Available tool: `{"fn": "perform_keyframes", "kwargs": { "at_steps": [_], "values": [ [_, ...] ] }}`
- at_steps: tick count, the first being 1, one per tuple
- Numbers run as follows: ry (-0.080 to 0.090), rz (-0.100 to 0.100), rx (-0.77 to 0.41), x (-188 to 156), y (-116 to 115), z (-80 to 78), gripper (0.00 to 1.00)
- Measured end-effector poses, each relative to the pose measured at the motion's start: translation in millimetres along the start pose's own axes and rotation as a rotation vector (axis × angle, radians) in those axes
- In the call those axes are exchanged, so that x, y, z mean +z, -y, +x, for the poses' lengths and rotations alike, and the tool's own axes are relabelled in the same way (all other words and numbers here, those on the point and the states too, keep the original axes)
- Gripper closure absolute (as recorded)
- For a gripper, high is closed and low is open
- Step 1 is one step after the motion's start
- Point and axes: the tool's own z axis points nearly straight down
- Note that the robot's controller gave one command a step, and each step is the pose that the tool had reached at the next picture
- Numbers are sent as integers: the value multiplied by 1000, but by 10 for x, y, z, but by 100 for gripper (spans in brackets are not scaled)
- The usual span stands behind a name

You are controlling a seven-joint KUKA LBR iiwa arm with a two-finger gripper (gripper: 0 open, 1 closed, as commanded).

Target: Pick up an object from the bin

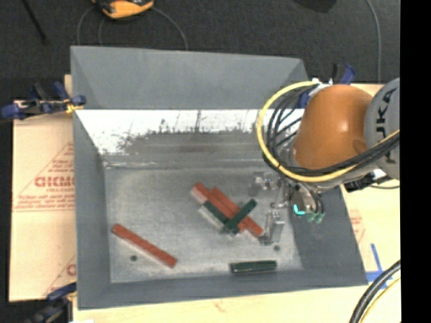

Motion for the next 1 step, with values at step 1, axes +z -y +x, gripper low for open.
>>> {"fn": "perform_keyframes", "kwargs": {
  "at_steps": [1],
  "values": [
    [8, 1, -1, -39, 0, -16, 0]
  ]
}}
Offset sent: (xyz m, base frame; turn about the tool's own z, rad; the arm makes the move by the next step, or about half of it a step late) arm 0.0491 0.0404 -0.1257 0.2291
